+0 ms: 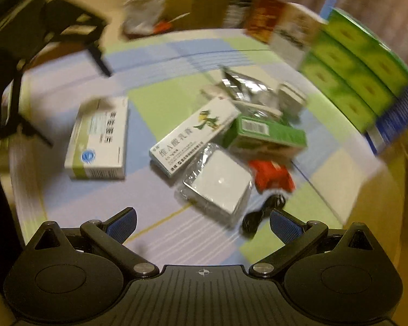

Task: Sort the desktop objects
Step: 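Move left tool to white medicine box while right tool approaches clear bagged packet, then close left tool on white medicine box while right tool grasps clear bagged packet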

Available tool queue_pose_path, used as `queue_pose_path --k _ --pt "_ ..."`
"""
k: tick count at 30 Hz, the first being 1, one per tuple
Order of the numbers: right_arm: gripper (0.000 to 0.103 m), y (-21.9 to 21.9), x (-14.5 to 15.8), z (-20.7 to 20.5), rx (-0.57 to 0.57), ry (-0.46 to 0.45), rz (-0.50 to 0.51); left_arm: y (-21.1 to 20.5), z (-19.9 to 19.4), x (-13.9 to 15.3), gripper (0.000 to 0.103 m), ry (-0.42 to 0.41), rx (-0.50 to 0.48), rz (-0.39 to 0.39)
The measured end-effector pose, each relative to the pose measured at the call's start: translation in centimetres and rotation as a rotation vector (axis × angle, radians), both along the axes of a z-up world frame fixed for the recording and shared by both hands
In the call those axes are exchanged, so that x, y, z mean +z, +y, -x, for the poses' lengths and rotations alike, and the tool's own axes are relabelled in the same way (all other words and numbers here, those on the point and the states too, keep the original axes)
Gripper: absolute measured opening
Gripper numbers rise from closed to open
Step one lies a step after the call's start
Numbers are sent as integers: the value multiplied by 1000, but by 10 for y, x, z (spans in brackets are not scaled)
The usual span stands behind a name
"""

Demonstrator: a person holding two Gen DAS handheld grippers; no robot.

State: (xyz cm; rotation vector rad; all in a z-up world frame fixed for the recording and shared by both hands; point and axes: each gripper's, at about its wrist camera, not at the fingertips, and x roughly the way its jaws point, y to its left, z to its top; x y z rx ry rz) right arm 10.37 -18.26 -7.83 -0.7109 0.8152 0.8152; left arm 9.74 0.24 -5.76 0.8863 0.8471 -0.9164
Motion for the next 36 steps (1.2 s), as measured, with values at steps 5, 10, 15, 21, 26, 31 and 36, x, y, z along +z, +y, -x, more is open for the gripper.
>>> queue_pose_path --k 5,10,15,21,26,31,36 --pt "101 13 -17 -16 209 -31 141 -7 -15 -13 99 29 -114 -41" --pt "101 24 -35 -35 352 -31 232 -10 -25 -28 95 74 -198 -82" --pt "101 34 -49 -59 403 -6 263 -10 -40 -37 93 119 -183 -50" --pt "91 44 -59 -83 398 71 268 -7 -63 -43 89 195 -54 9" --pt "76 44 -55 -97 311 140 220 -4 -73 -46 82 262 92 63" --pt "64 37 -47 -103 108 202 161 -9 -68 -47 75 276 201 87" --pt "63 16 -38 -93 -184 345 43 -16 -58 -45 70 319 344 116"
